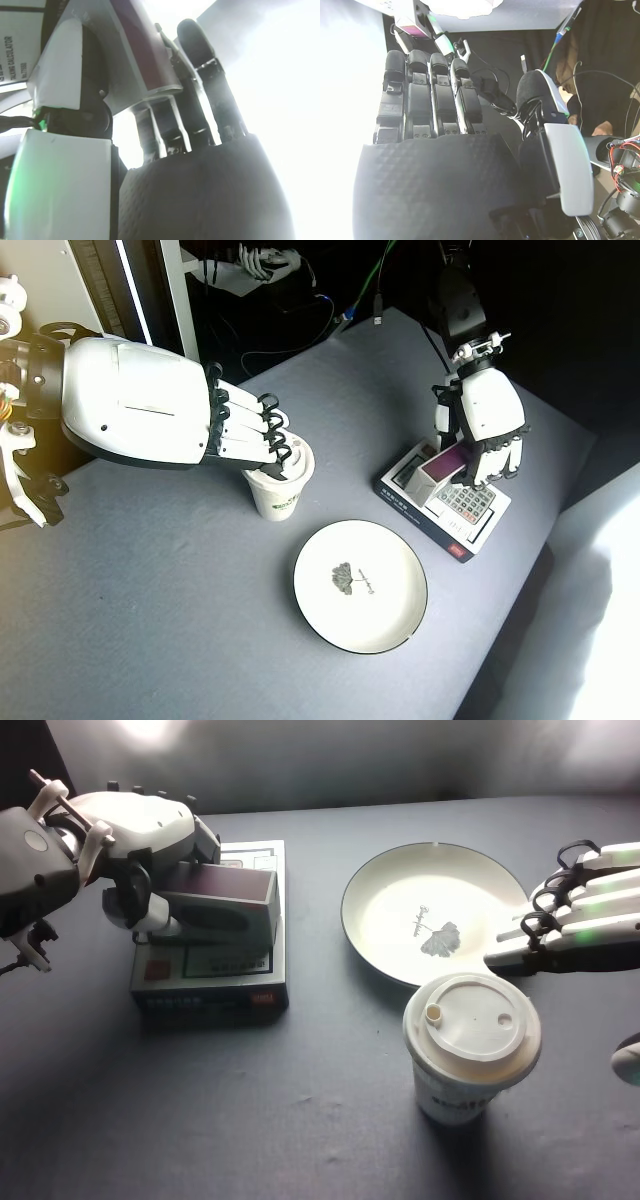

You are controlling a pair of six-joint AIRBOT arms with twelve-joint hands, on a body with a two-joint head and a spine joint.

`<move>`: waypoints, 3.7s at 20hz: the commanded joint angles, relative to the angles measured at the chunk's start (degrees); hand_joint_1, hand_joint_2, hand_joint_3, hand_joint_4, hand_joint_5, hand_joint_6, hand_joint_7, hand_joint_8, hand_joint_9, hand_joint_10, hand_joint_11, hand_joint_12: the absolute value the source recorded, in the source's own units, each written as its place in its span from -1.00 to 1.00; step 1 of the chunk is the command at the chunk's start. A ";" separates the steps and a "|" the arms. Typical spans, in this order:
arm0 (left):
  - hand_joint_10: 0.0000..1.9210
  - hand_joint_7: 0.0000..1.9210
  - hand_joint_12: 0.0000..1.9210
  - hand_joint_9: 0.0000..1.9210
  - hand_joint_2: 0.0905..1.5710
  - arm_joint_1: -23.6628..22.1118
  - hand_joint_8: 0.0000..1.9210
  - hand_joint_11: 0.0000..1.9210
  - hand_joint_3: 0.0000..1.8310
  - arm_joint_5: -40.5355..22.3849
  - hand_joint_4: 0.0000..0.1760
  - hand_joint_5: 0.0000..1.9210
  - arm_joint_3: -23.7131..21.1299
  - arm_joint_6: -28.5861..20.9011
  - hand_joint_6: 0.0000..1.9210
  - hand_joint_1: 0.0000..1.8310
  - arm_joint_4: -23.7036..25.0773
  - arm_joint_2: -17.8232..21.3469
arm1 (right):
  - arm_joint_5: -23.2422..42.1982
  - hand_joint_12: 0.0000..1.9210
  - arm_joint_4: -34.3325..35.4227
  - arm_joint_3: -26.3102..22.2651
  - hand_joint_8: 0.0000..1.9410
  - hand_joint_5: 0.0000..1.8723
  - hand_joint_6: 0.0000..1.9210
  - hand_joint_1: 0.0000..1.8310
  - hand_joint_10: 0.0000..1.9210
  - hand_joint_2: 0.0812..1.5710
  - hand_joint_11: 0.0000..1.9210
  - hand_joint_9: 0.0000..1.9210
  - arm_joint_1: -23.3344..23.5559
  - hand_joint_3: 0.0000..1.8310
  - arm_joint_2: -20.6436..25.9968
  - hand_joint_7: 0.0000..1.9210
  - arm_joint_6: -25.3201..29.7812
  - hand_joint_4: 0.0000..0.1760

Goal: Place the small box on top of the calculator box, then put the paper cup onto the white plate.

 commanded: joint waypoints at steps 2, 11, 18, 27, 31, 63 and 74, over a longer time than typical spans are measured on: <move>0.60 -0.06 0.34 -0.25 0.52 -0.07 0.16 -0.59 -1.00 -3.59 -1.00 -0.34 0.49 0.15 0.35 0.47 1.28 0.50 | 1.31 -0.46 5.14 -0.03 -1.00 -0.77 -1.00 -0.87 -1.00 0.69 -1.00 -0.79 0.81 -1.00 0.53 -0.79 0.52 -1.00; -0.92 -0.38 0.17 -0.39 0.40 0.01 -1.00 -0.91 -1.00 -3.65 -1.00 -0.48 0.14 0.15 -1.00 0.12 0.84 0.52 | -1.10 -0.46 6.02 0.10 -1.00 -0.78 -1.00 -0.88 -1.00 0.69 -1.00 -0.79 0.76 -1.00 -2.26 -0.79 -0.97 -1.00; -1.00 -0.66 -0.13 -0.64 0.29 -0.29 -1.00 -1.00 -1.00 -5.82 -1.00 -0.72 -3.96 0.31 -1.00 -0.28 0.71 3.21 | -5.56 -0.47 7.89 0.48 -1.00 -0.77 -1.00 -0.86 -0.99 0.68 -1.00 -0.79 0.79 -1.00 -6.60 -0.78 -1.02 -1.00; -1.00 -0.81 -0.67 -0.81 0.12 -4.45 -1.00 -1.00 -1.00 -7.19 -1.00 -0.87 -10.87 0.09 -1.00 -0.61 3.25 9.41 | -5.67 -0.62 8.86 3.57 -1.00 -0.85 -1.00 -0.77 -1.00 0.60 -1.00 -0.86 1.06 -1.00 -11.63 -0.85 0.25 -1.00; -1.00 -0.79 -0.75 -0.82 0.08 -5.45 -1.00 -1.00 -1.00 3.32 -1.00 -0.84 -12.50 -16.37 -1.00 -0.73 22.28 13.08 | -5.89 -0.98 8.85 5.55 -1.00 -1.00 -1.00 -0.15 -1.00 0.20 -1.00 -1.00 1.02 -1.00 -14.72 -1.00 1.44 -1.00; -1.00 -0.78 -0.66 -0.79 0.16 7.38 -1.00 -1.00 -1.00 -2.60 -1.00 -0.83 -29.78 -60.03 -1.00 -0.75 73.85 30.85 | -6.52 -1.00 0.29 11.40 -1.00 -1.00 -1.00 0.21 -1.00 0.09 -1.00 -1.00 -4.19 -0.99 -22.44 -1.00 12.46 -1.00; -1.00 -0.75 -0.59 -0.77 0.17 6.93 -1.00 -1.00 -1.00 -2.29 -1.00 -0.81 -28.93 -59.98 -1.00 -0.76 73.00 30.85 | -5.01 -1.00 4.02 12.44 -1.00 -1.00 -1.00 0.25 -1.00 0.09 -1.00 -1.00 -5.54 -0.99 -23.66 -1.00 8.10 -1.00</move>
